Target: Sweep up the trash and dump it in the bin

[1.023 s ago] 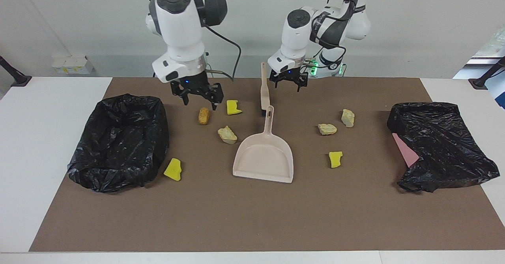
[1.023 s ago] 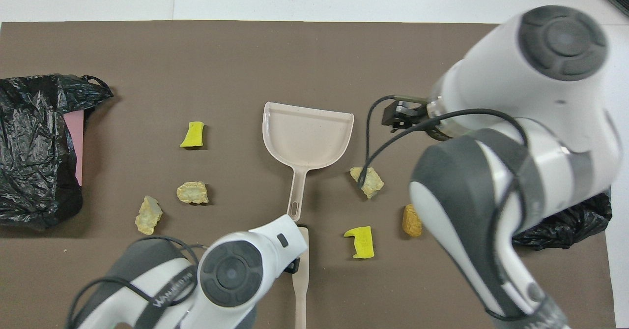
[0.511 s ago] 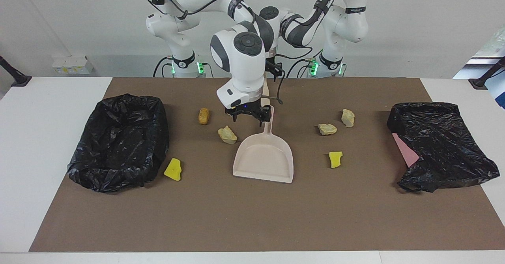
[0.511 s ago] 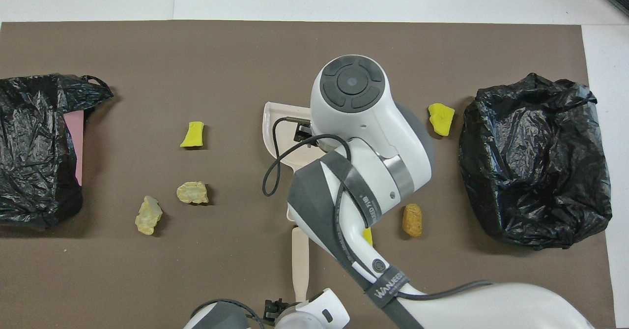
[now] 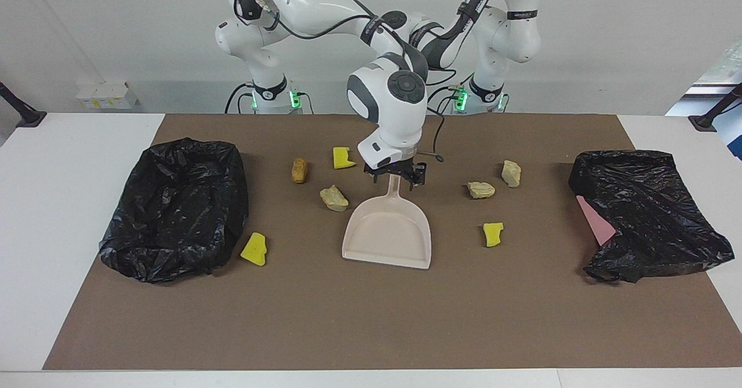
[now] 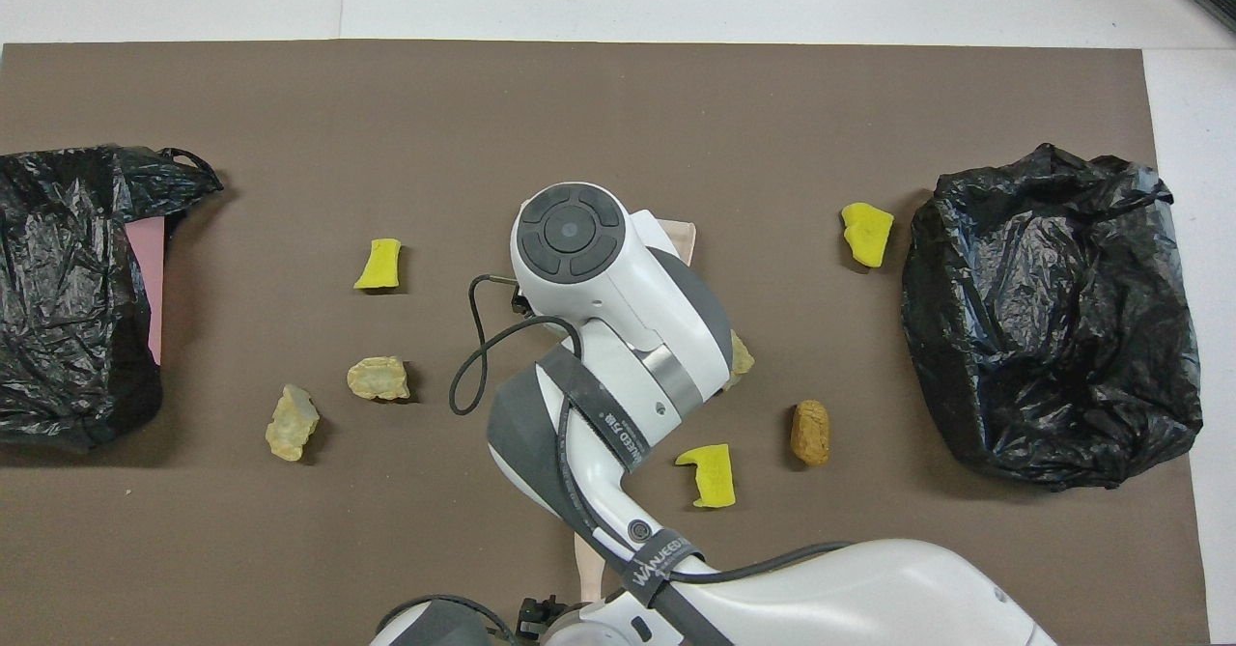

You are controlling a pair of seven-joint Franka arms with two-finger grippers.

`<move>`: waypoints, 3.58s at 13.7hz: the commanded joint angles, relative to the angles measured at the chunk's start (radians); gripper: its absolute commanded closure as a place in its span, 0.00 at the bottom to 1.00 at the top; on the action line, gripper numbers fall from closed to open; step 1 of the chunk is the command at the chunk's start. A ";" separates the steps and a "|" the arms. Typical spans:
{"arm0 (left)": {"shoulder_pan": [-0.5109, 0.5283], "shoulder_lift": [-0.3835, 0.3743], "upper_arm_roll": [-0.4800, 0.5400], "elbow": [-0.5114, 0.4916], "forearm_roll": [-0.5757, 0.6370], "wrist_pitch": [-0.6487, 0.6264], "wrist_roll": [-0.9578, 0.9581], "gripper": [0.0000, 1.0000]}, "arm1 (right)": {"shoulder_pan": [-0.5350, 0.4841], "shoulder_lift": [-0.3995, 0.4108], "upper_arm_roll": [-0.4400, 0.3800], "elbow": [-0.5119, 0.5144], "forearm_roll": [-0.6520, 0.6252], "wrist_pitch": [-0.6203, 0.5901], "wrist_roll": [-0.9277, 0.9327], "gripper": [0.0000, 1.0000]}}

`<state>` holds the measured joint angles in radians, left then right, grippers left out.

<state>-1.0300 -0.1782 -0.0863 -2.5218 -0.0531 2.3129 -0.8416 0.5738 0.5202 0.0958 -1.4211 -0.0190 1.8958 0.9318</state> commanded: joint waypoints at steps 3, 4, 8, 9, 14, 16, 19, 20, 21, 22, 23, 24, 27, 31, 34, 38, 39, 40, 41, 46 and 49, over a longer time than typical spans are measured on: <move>-0.039 -0.041 0.019 -0.055 -0.011 0.046 -0.100 1.00 | 0.014 0.003 0.001 -0.083 0.046 0.058 0.030 0.00; -0.039 -0.040 0.019 -0.052 -0.011 0.033 -0.102 1.00 | 0.017 -0.003 0.001 -0.119 0.050 0.083 0.031 0.01; -0.025 -0.067 0.032 -0.002 -0.013 -0.128 -0.251 1.00 | 0.023 -0.029 0.001 -0.171 0.064 0.101 0.032 0.01; -0.019 -0.076 0.034 -0.003 -0.013 -0.153 -0.298 1.00 | 0.023 -0.034 0.001 -0.180 0.062 0.092 0.032 0.01; 0.194 -0.152 0.034 -0.002 -0.013 -0.254 -0.369 1.00 | 0.023 -0.039 0.001 -0.174 0.044 0.056 0.028 0.75; 0.286 -0.161 0.034 0.020 -0.013 -0.289 -0.364 1.00 | 0.024 -0.040 0.001 -0.176 0.044 0.055 0.030 1.00; 0.422 -0.164 0.036 0.086 0.016 -0.377 -0.355 1.00 | 0.023 -0.040 0.001 -0.167 0.041 0.054 0.018 1.00; 0.467 -0.164 0.033 0.095 0.057 -0.388 -0.335 1.00 | 0.021 -0.048 -0.001 -0.165 0.037 0.054 0.003 1.00; 0.493 -0.161 0.034 0.097 0.073 -0.386 -0.311 1.00 | 0.014 -0.055 -0.001 -0.167 0.037 0.054 -0.023 1.00; 0.542 -0.158 0.033 0.097 0.075 -0.386 -0.289 1.00 | 0.012 -0.055 -0.002 -0.165 0.030 0.054 -0.053 1.00; 0.577 -0.158 0.033 0.092 0.075 -0.388 -0.277 1.00 | 0.008 -0.055 -0.002 -0.164 0.005 0.054 -0.079 1.00; 0.608 -0.161 0.034 0.084 0.075 -0.395 -0.268 1.00 | 0.006 -0.055 -0.002 -0.162 -0.021 0.058 -0.112 1.00; 0.680 -0.193 0.033 0.045 0.075 -0.449 -0.261 1.00 | 0.005 -0.055 -0.004 -0.164 -0.053 0.068 -0.268 1.00; 0.702 -0.241 0.034 -0.041 0.075 -0.429 -0.248 1.00 | -0.028 -0.055 -0.002 -0.167 -0.068 0.066 -0.557 1.00; 0.711 -0.150 0.033 -0.048 0.070 -0.302 -0.219 1.00 | -0.090 -0.080 -0.002 -0.170 -0.068 0.055 -0.835 1.00; 0.711 -0.055 0.034 0.001 0.021 -0.173 -0.068 1.00 | -0.152 -0.081 -0.002 -0.180 -0.065 0.074 -1.189 1.00; 0.712 -0.031 0.034 0.032 0.012 -0.168 -0.024 1.00 | -0.164 -0.080 -0.004 -0.183 -0.065 0.078 -1.276 1.00; 0.712 -0.015 0.034 0.050 0.010 -0.159 0.040 1.00 | -0.179 -0.077 -0.004 -0.183 -0.067 0.095 -1.354 1.00; 0.712 0.009 0.034 0.087 0.010 -0.159 0.103 1.00 | -0.189 -0.074 -0.004 -0.186 -0.067 0.123 -1.417 1.00; 0.740 0.080 0.036 0.228 0.015 -0.208 0.243 1.00 | -0.196 -0.055 -0.004 -0.190 -0.076 0.179 -1.550 1.00; 0.807 0.069 0.036 0.262 0.019 -0.256 0.349 1.00 | -0.189 -0.051 -0.004 -0.191 -0.145 0.184 -1.591 1.00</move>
<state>-0.2784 -0.1096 -0.0416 -2.2997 -0.0266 2.1088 -0.5685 0.3897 0.4741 0.0826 -1.5986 -0.1090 2.0567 -0.6242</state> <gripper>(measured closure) 0.740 0.674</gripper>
